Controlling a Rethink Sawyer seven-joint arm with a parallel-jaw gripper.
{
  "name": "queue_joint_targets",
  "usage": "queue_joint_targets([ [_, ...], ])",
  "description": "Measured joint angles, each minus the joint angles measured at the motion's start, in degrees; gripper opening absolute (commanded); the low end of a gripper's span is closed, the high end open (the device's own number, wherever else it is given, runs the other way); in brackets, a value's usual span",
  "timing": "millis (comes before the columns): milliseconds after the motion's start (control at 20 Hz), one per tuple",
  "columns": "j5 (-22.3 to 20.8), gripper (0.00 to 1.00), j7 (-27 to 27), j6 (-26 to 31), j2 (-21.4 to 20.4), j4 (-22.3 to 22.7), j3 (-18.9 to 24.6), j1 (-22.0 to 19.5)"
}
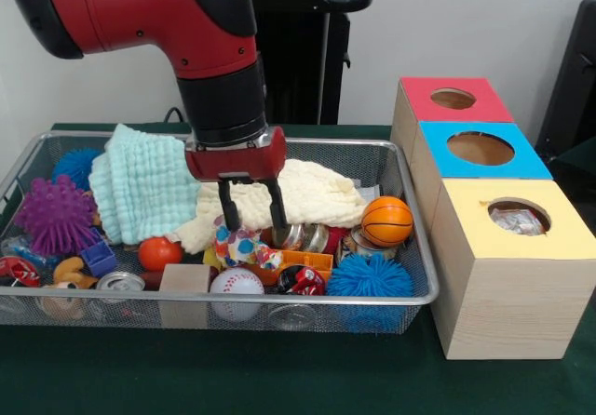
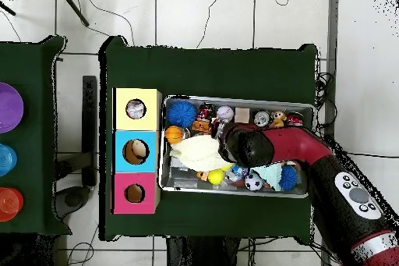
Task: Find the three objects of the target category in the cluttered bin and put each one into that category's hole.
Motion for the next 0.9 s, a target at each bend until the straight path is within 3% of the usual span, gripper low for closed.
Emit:
queue_joint_targets([
  [350, -0.08, 1.0, 0.0, 0.01, 0.1, -0.27, -0.02, -2.24],
  [900, -1.05, 1.0, 0.0, 0.01, 1.55, -1.73, -0.16, -1.01],
])
